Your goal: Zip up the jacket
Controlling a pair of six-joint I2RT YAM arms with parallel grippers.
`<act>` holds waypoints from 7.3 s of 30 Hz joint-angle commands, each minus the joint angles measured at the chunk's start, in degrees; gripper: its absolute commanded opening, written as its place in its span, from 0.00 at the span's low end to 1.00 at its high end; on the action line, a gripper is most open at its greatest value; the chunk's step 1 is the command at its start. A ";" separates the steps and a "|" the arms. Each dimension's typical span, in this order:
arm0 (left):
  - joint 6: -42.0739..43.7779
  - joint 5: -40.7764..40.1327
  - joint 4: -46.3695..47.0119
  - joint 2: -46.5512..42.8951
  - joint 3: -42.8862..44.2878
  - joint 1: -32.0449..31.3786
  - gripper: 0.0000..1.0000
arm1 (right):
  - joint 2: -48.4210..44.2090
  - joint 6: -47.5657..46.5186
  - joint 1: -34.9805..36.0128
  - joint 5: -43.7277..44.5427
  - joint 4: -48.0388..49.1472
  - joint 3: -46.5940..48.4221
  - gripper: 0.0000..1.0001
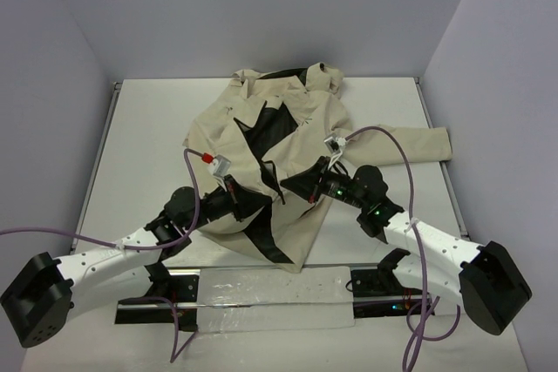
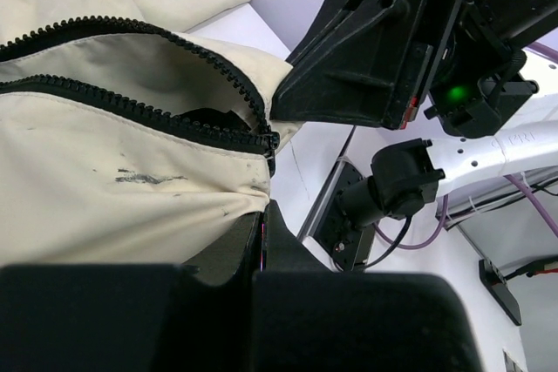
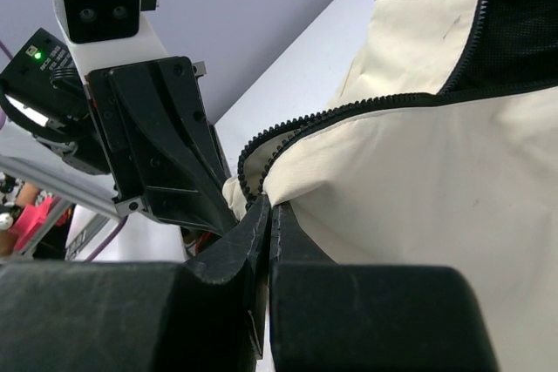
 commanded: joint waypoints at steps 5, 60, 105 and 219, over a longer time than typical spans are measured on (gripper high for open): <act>2.11 1.09 -1.13 -0.98 2.97 -1.32 0.28 | -4.55 1.96 -0.79 6.46 4.37 0.67 0.00; -12.86 -12.11 -12.46 3.15 14.31 -1.32 0.61 | -4.88 3.99 0.56 11.34 1.32 3.12 0.00; -26.34 -14.14 -8.84 2.32 10.72 -1.32 0.58 | -4.11 3.80 1.12 12.41 0.59 3.86 0.00; -18.81 -5.02 -43.14 0.61 20.12 -0.36 0.00 | -1.48 10.40 40.48 55.23 -36.15 12.80 0.52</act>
